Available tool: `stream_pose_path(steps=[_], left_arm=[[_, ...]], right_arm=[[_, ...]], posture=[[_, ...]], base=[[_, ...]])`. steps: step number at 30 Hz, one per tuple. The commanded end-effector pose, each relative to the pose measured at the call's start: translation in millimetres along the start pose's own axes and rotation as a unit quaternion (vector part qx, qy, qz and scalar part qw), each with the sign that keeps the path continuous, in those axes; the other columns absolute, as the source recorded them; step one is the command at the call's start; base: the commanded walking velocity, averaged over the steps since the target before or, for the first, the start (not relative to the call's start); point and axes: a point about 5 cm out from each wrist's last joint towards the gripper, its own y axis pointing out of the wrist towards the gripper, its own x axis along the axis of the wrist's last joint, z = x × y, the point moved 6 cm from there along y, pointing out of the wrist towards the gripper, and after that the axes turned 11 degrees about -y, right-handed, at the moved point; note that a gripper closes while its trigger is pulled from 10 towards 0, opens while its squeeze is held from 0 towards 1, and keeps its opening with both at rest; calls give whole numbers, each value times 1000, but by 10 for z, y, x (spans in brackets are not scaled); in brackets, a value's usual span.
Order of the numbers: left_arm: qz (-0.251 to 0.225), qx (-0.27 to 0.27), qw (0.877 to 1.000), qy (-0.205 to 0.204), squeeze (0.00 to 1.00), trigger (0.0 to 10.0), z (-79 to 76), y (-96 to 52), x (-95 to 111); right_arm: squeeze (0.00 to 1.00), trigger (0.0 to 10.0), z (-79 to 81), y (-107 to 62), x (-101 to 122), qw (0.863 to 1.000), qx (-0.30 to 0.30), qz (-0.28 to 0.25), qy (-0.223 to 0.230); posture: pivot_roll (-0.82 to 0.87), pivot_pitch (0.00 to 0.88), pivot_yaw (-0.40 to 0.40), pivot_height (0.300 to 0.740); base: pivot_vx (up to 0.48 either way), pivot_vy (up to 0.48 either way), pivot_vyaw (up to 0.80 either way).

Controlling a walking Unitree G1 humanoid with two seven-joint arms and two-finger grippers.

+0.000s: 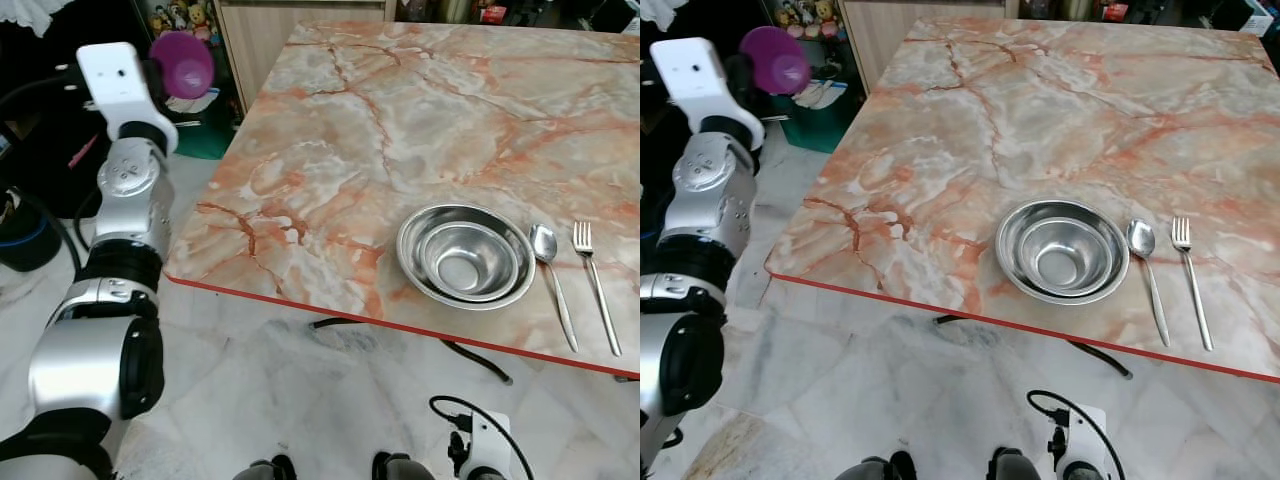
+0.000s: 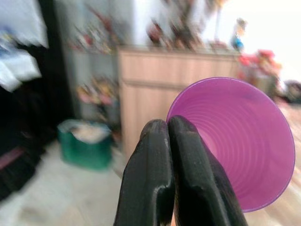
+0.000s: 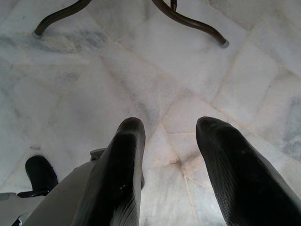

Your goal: Setting the table

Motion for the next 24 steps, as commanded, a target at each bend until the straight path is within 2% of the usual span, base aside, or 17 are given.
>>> stream_pose_path(steps=[1,3,4,9,11,12,16,23,24], left_arm=[[36,-18,999,-15,0,10000,-92,30,-60],[71,-21,996,-45,0,10000,-164,33,-186],[112,-30,990,-80,0,10000,-253,19,-337],[171,-55,981,-73,0,10000,-458,-60,-650],[173,-62,979,-83,0,10000,-508,-76,-678],[172,-72,977,-105,0,10000,-589,-102,-710],[160,-93,975,-121,0,10000,-731,-170,-740],[144,-90,977,-129,0,10000,-726,-184,-688],[144,-81,979,-120,0,10000,-672,-181,-679]], right_arm=[[0,10000,24,-32,-146,1000,3,23,3],[0,10000,23,-33,-151,1000,3,24,4],[0,10000,24,-34,-154,1000,4,24,4],[0,10000,35,-33,-150,1000,5,24,6],[0,10000,41,-31,-146,1000,5,24,6],[0,10000,54,-29,-139,1000,6,25,6],[0,10000,68,-23,-131,1000,7,28,7],[0,10000,69,-19,-140,999,6,36,8],[0,10000,79,-19,-141,999,8,37,10]], posture=[[-116,182,76,740],[-116,182,76,740],[-116,182,76,740],[-113,184,80,740],[-113,184,80,740],[-113,184,80,740],[-117,194,81,740],[-111,202,80,740],[-110,203,80,740]], base=[[0,0,0],[0,0,0],[0,0,0],[0,0,0],[0,0,0],[0,0,0],[0,0,0],[0,0,0],[0,0,-788]])
